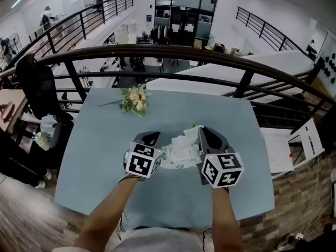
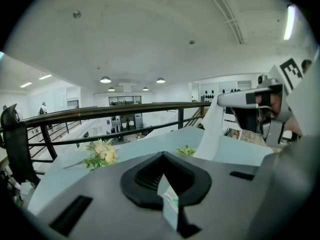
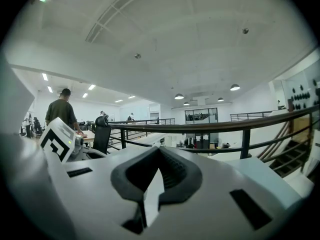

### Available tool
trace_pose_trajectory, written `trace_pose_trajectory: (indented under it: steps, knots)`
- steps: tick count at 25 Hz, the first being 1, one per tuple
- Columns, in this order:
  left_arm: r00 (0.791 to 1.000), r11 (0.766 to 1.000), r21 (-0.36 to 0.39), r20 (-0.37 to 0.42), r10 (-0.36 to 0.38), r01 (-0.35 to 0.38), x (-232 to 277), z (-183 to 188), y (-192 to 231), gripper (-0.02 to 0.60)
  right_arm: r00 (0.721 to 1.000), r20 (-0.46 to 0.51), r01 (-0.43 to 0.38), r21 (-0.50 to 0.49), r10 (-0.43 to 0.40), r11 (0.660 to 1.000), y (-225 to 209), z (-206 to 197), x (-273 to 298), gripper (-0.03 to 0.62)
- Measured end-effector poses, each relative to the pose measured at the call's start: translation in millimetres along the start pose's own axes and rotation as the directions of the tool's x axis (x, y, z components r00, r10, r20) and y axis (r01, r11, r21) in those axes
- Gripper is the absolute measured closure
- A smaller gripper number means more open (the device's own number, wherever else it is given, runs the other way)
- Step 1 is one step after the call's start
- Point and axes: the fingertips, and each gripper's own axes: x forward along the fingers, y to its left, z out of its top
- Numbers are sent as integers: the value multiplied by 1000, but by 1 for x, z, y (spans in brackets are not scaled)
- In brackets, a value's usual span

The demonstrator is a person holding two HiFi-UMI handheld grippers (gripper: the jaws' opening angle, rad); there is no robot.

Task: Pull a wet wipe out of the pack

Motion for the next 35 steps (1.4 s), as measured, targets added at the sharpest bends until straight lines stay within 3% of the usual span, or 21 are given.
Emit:
trace_pose_trajectory:
  steps: [13, 35]
  knots:
    - [987, 994, -23, 120, 108, -106, -42, 28, 28, 586, 1000, -12, -11, 12, 11, 1000, 0, -11, 6, 591]
    - [979, 987, -64, 131, 155, -148, -59, 15, 36, 586, 1000, -5, -22, 13, 22, 1000, 7, -11, 6, 591]
